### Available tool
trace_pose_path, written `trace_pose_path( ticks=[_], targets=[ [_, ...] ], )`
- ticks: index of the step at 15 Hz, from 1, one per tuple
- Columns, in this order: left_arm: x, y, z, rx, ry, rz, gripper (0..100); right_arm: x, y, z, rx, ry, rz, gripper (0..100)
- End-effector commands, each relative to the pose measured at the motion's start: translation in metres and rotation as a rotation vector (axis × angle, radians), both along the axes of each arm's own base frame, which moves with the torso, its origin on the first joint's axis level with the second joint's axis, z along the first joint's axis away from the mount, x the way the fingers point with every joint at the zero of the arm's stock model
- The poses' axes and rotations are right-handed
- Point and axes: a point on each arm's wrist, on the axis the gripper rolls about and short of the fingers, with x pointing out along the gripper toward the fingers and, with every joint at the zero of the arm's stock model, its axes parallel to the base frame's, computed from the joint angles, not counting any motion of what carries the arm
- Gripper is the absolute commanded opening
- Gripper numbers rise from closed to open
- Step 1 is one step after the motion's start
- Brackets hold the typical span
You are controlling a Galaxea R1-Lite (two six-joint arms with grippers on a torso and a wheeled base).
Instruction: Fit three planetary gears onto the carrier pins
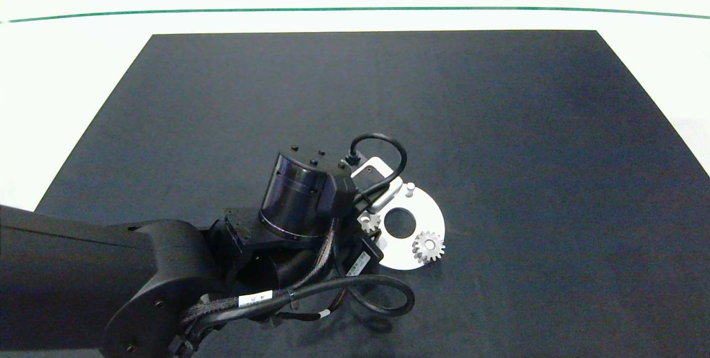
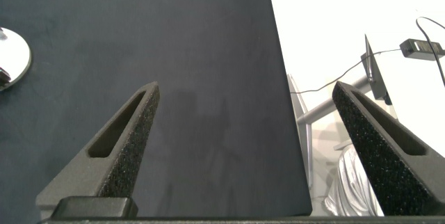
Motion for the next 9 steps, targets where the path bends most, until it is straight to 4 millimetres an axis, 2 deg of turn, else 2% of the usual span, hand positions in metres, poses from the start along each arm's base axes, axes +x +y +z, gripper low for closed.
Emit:
trace_pose_path(
  ticks=[1, 9],
  targets=[
    [-0.0012, 0.0015, -0.0047, 0.013, 0.010, 0.001, 13, 0.0002, 0.0000, 0.0001, -0.003, 0.004, -0.002, 100],
    [-0.0007, -0.0014, -0.0002, 0.003, 0.000, -0.005, 13, -0.0003, -0.0002, 0.0007, -0.002, 0.001, -0.002, 100]
  ],
)
